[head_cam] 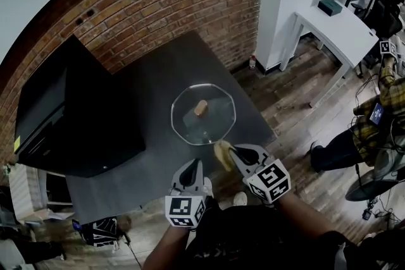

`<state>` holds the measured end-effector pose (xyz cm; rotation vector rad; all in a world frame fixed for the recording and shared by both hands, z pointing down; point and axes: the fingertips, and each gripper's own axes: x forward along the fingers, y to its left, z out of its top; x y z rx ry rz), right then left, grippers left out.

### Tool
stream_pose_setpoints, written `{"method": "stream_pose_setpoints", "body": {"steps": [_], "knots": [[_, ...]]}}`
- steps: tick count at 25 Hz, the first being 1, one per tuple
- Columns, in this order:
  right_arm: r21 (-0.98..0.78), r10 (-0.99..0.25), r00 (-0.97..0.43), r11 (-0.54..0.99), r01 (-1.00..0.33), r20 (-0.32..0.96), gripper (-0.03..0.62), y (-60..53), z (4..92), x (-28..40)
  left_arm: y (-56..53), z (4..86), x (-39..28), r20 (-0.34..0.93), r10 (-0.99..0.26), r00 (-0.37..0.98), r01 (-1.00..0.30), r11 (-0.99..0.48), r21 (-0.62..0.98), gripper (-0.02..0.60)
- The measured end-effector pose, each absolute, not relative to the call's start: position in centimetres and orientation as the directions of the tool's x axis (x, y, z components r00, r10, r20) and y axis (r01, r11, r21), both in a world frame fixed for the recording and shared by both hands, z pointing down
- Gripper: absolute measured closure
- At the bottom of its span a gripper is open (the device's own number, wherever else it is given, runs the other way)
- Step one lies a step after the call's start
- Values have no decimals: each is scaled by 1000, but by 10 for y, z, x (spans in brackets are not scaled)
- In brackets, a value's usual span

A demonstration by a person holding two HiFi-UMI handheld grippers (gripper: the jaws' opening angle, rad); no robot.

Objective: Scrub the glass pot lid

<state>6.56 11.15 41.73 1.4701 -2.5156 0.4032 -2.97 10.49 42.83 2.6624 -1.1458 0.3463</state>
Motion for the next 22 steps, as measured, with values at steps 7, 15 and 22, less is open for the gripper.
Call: {"method": "stream_pose_setpoints", "body": {"steps": [7, 15, 22], "knots": [[-131, -814, -503, 487, -864, 292, 569, 131, 412, 61, 126, 419, -28, 278, -699, 659, -743, -662, 96, 549], [-143, -810, -508, 488, -861, 293, 569, 133, 415, 59, 124, 418, -27, 285, -691, 665, -736, -671, 88, 549], [-153, -813, -508, 485, -861, 285, 569, 126, 418, 59, 118, 420, -26, 290, -682, 671, -729, -680, 86, 549]]}}
